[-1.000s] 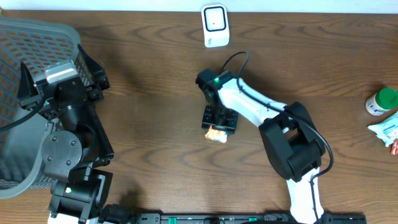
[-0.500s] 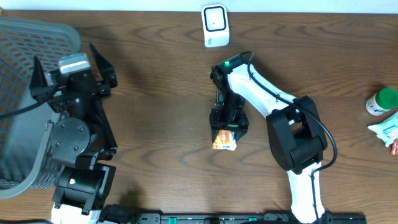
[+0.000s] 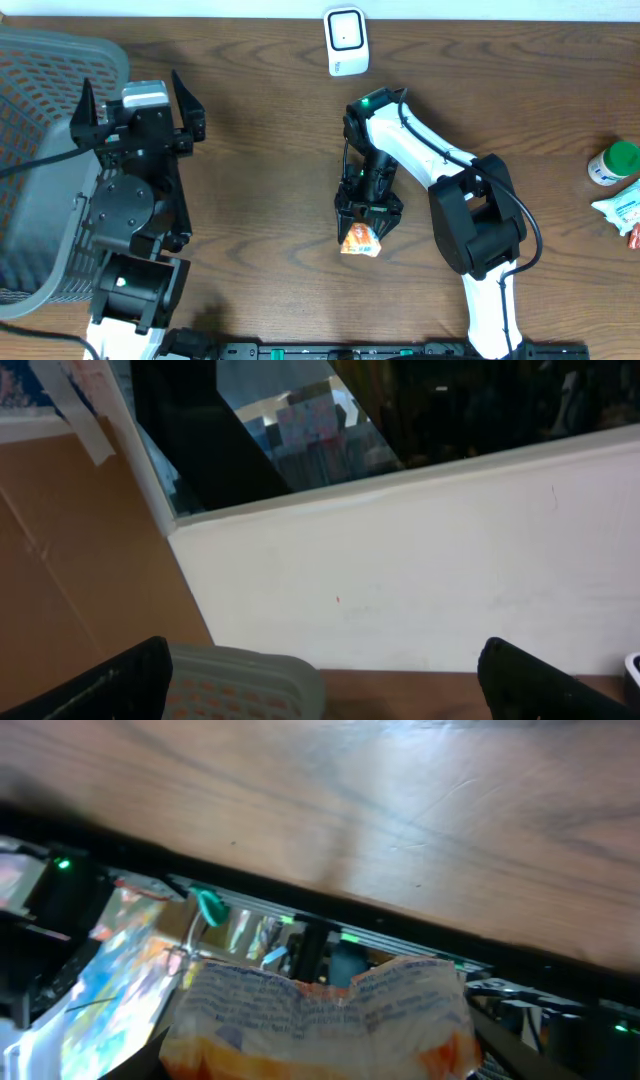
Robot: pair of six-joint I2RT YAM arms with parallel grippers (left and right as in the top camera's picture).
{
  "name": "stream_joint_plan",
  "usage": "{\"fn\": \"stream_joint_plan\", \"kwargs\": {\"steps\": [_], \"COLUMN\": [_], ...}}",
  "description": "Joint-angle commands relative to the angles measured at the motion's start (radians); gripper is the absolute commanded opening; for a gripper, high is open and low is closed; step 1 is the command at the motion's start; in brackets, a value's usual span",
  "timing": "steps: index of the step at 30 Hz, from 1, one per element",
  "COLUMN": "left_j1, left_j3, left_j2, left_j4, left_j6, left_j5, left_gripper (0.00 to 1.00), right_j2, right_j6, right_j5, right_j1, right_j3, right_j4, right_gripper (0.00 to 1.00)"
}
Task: Scan the item barcode
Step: 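Lift the orange pack from the table with the right gripper, then raise the orange pack to the scanner window and hold it there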
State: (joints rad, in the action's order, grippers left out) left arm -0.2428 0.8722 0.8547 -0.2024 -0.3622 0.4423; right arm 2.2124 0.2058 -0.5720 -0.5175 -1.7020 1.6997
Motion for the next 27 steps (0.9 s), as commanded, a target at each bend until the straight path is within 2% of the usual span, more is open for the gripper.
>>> {"fn": "stream_joint_plan", "kwargs": {"steps": [1, 16, 24, 27], "left_j1": [0.004, 0.004, 0.004, 0.004], "left_j3": [0.008, 0.008, 0.008, 0.008], "left_j2": [0.022, 0.055, 0.055, 0.055], "left_j4": [0.0, -0.001, -0.001, -0.001], "left_j6": [0.01, 0.01, 0.01, 0.01], "left_j5": [-0.013, -0.017, -0.017, -0.017], "left_gripper": [0.98, 0.98, 0.98, 0.98], "right_j2": [0.004, 0.004, 0.004, 0.004], "right_j6": [-0.019, 0.005, 0.116, 0.142], "right_j5": [-0.096, -0.09, 0.06, 0.121], "right_j1": [-0.001, 0.004, 0.026, 0.049], "right_j3": [-0.01, -0.01, -0.024, -0.074], "right_j4": [0.003, -0.018, -0.403, -0.462], "right_gripper": [0.62, 0.59, 0.6, 0.58]}}
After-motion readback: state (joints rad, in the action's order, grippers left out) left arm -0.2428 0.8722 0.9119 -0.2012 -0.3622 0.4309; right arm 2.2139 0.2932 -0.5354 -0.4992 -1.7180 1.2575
